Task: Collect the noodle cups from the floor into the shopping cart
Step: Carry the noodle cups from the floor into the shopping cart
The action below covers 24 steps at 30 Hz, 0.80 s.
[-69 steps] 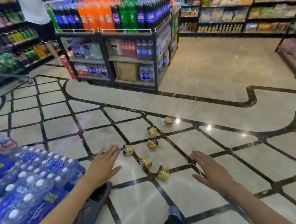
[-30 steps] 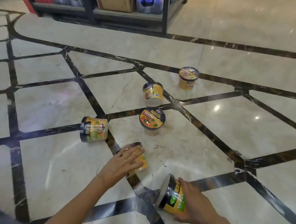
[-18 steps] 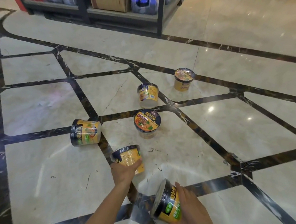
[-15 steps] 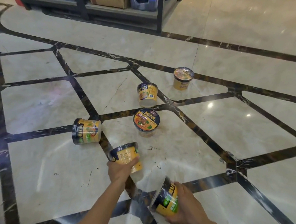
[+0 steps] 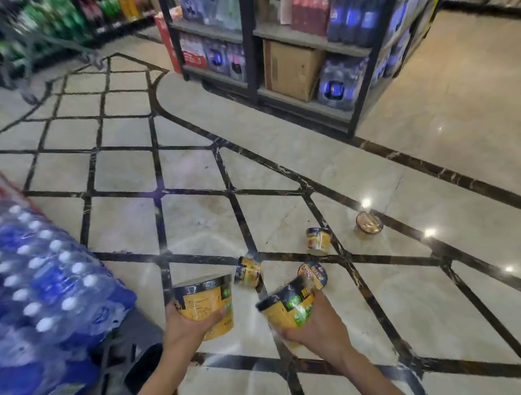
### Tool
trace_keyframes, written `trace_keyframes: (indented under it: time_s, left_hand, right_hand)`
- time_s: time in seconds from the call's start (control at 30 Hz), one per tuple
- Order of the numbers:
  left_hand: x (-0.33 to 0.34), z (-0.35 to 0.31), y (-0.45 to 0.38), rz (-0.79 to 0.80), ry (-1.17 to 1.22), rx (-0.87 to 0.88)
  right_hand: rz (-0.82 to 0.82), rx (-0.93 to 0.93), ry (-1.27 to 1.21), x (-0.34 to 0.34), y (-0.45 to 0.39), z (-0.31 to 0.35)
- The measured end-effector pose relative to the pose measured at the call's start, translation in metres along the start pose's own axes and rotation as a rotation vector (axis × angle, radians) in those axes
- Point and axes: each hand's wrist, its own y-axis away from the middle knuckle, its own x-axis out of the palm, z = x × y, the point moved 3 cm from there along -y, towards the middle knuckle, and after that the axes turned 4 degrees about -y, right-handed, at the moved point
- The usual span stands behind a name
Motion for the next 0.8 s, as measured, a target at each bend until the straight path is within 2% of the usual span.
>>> trace_keyframes:
  time_s: [0.2, 0.33, 0.4, 0.47, 0.6, 0.67, 0.8]
  left_hand:
    - [-0.157, -0.102, 0.124, -0.141, 0.091, 0.008]
    - [-0.253, -0.115, 0.212, -0.299, 0.133, -0.041]
    - [-0.293, -0.115, 0.258, -0.427, 0.168, -0.064]
    - [-0.327, -0.106, 0.31, -0.577, 0.239, -0.097]
    - [-0.37, -0.051, 0.412, -0.759, 0.349, -0.134]
    - [-0.381, -0.02, 0.466, -0.878, 0.395, -0.158]
    - [-0.386, -0.002, 0.589, -1.133, 0.46, -0.174]
  right_hand:
    - [0.094, -0.255, 0.034, -0.059, 0.098, 0.195]
    - [0.235, -0.401, 0.061, -0.052, 0.167, 0.285]
    - [0.316, -0.511, 0.056, -0.041, 0.203, 0.322]
    - [0.416, -0.639, 0.043, -0.025, 0.24, 0.351]
    - [0.603, -0.822, 0.083, 0.017, 0.314, 0.382]
    - [0.71, -0.901, 0.108, 0.041, 0.354, 0.387]
    - [0.858, -1.052, 0.187, 0.086, 0.444, 0.39]
